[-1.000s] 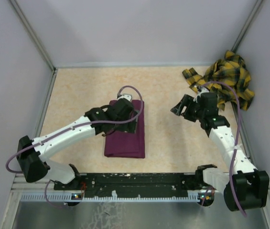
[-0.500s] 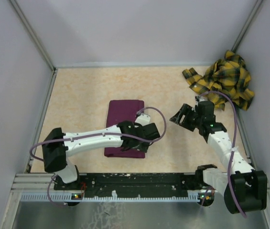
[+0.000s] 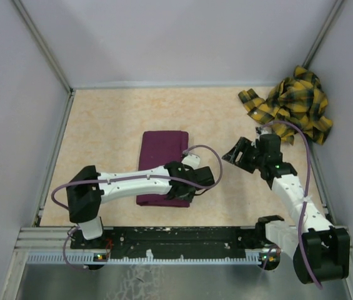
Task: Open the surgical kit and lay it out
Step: Open the surgical kit at the center of the board.
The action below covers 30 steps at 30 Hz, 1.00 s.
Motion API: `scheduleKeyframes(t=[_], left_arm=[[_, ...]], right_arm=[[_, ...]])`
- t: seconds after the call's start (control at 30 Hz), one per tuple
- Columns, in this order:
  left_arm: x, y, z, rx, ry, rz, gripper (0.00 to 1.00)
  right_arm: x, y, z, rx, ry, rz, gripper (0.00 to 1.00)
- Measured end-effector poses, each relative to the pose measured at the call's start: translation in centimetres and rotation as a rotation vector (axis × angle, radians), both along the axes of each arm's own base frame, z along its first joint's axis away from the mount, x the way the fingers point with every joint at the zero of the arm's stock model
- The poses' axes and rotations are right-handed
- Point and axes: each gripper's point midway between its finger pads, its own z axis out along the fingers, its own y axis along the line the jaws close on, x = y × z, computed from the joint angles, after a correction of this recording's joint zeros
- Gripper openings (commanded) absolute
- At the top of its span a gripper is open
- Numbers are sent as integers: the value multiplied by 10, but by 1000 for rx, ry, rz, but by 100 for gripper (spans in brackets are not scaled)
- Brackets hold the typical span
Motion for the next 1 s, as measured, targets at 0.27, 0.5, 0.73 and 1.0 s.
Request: scheduleKeyframes(t=[0.27, 0.5, 0.73, 1.0], left_arm=[[-9, -4, -8, 6, 27, -2, 50], [-11, 1, -11, 17, 32, 18, 10], [-7, 9, 0, -4, 8, 55, 0], [30, 64, 31, -141, -33, 243, 0]], right_arm=[[0, 0, 0, 0, 1, 1, 66], [-3, 0, -5, 0, 13, 2, 66], [-3, 0, -5, 2, 13, 5, 66], [-5, 3, -5, 13, 17, 19, 66]])
